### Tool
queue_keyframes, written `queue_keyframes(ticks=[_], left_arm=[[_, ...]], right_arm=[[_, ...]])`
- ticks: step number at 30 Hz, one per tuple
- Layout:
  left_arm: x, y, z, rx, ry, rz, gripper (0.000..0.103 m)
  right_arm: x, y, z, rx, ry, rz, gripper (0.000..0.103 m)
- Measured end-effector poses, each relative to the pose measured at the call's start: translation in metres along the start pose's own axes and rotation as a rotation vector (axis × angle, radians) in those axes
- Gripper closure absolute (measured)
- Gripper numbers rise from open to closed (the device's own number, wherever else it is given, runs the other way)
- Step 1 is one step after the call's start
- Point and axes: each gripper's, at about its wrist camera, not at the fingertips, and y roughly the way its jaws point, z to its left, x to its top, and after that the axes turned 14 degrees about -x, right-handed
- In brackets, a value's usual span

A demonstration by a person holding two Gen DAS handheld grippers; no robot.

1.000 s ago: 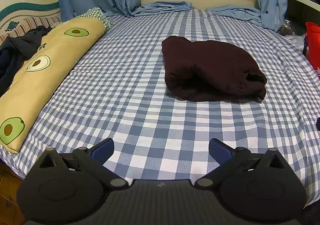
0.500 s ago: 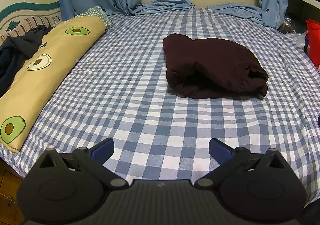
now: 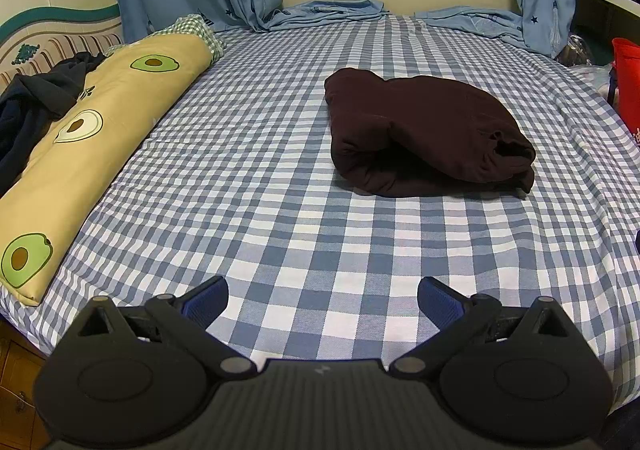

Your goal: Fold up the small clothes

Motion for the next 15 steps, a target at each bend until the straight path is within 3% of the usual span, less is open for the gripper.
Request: queue_keyframes(ticks=[15], left_arm=[[0.0027,-0.0014,-0.0076,0.031,0.017,0.01,0.001]], right_arm=[[-0.0005,0.0016,-0.0028,0.003,-0.001,0.004,0.0]])
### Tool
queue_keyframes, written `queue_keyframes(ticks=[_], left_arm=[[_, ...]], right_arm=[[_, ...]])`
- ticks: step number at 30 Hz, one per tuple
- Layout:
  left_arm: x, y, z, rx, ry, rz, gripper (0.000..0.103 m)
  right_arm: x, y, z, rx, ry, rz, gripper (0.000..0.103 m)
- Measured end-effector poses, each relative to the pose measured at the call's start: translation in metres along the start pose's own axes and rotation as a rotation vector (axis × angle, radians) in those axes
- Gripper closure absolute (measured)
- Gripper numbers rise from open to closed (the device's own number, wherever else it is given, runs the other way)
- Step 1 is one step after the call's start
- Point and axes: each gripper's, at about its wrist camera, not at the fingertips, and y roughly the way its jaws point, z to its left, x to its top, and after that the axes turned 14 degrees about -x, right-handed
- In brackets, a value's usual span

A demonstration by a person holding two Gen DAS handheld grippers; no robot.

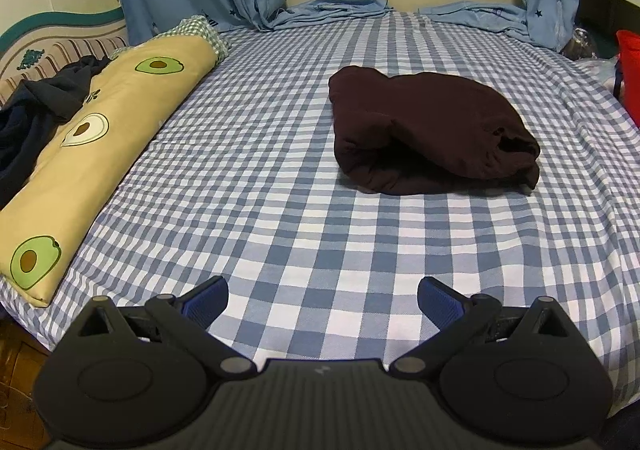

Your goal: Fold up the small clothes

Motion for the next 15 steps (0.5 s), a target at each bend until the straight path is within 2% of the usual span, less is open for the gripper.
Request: queue_keyframes(ticks=[15], left_arm=[[0.0038,0.0045,-0.0022,0.008,0.02,0.008,0.001]], right_arm=[[-0.0005,0.0022,-0.0007,0.0,-0.002,0.003,0.0]])
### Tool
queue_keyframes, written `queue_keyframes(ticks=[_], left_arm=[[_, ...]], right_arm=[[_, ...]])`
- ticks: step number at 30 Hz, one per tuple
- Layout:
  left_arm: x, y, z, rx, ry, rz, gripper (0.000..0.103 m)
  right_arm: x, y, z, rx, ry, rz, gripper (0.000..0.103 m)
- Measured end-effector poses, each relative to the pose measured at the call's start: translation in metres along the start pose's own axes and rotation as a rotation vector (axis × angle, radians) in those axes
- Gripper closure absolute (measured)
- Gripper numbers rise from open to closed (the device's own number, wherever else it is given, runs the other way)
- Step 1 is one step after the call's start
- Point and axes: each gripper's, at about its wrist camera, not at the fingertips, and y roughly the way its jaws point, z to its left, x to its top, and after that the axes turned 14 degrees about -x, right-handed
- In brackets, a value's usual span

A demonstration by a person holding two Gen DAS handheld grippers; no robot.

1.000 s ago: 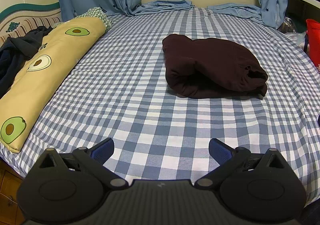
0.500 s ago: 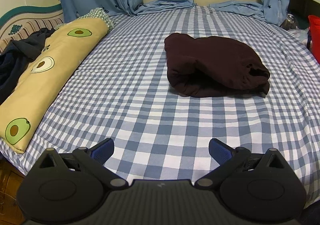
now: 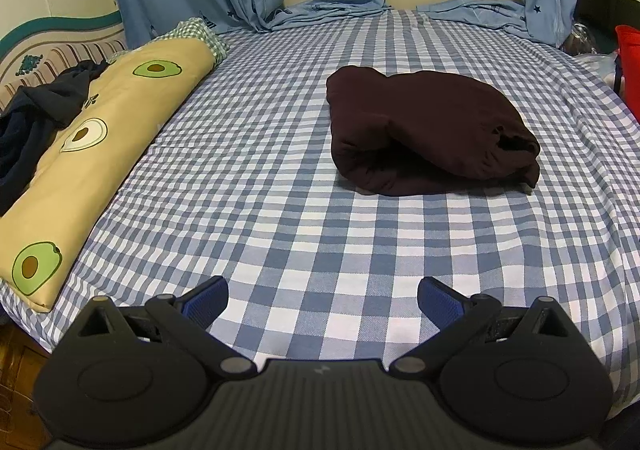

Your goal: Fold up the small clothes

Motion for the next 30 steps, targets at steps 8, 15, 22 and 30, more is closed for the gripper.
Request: queue_keyframes(ticks=[8,15,22,30], left_arm=[[0.001,0.001,0.0,-0.003,0.003,0.0,0.001],[0.003,0.002,0.003,-0.008,-0.007,0.001,0.001],[0.005,0.005,0.007,-0.005,-0.002,0.002,0.001],[0.007,0.008,0.008,-0.006,0.001,0.006,0.001]], right_arm=[[-0.001,0.005,0.0,0.005,-0.004,0.005,0.0],[0.0,0.009,0.003,0.009,-0.009,0.014,0.0],[0.001,0.011,0.005,0.008,-0.012,0.019,0.0],[0.004,0.016,0.008,0.01,-0.014,0.028,0.0]])
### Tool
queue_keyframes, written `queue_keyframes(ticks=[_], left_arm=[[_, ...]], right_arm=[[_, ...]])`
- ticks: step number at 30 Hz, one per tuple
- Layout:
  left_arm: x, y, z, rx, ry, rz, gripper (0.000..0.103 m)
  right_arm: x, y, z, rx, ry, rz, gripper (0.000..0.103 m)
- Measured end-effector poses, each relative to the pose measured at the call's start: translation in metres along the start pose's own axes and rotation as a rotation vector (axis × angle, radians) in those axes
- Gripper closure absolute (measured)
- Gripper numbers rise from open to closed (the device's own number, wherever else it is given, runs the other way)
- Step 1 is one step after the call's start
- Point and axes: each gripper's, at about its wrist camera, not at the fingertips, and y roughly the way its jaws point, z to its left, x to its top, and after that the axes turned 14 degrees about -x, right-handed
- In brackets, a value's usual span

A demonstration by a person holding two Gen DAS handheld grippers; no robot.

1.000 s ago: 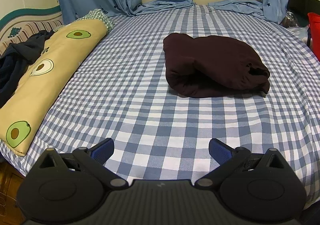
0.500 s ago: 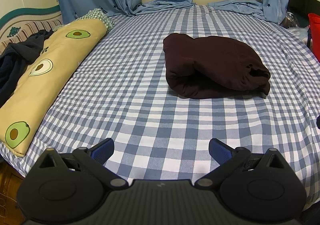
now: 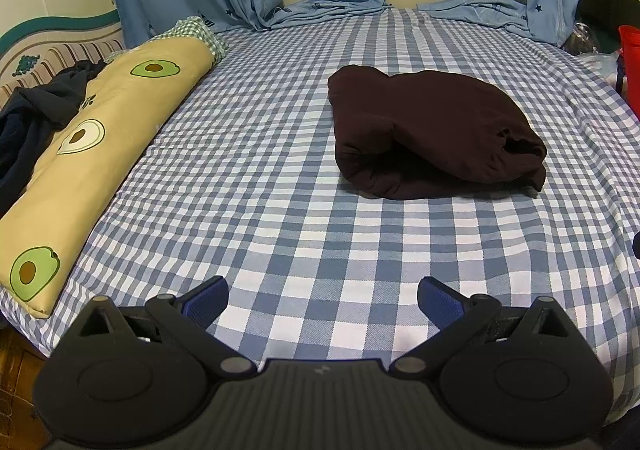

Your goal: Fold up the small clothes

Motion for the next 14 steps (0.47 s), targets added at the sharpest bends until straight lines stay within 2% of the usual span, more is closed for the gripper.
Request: queue_keyframes(ticks=[14], left_arm=[[0.006,0.013,0.009,-0.004,0.005,0.025,0.001]], right_arm=[[0.003,0.012,0.008,-0.008,0.0,0.028,0.0]])
